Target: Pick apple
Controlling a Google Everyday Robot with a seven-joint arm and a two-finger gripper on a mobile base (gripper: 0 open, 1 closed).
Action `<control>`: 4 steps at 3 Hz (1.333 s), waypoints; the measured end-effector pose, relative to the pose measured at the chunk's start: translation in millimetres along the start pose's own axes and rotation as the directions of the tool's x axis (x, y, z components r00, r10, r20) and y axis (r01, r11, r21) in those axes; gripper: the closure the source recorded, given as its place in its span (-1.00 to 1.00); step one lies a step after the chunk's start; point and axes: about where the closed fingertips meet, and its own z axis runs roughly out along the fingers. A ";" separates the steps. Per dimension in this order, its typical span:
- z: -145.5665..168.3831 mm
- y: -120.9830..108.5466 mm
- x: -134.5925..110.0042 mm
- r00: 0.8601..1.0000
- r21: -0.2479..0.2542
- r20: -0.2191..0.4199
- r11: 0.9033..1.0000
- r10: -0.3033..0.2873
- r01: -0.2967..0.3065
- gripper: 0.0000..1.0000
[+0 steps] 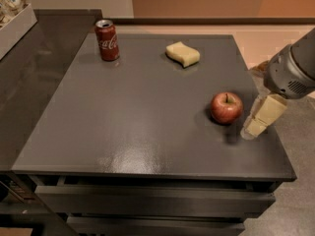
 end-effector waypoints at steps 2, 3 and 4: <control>26.9 -3.0 -2.4 0.999 -0.040 0.035 0.999 0.014 -0.013 -1.00; 32.2 -0.3 -8.9 0.998 -0.061 0.054 0.998 0.014 -0.010 -0.63; 35.4 2.8 -14.5 0.997 -0.080 0.076 0.997 0.013 -0.007 -0.17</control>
Offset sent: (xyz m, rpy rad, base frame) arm 0.0163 0.0167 -0.0306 0.0711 0.0444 0.0173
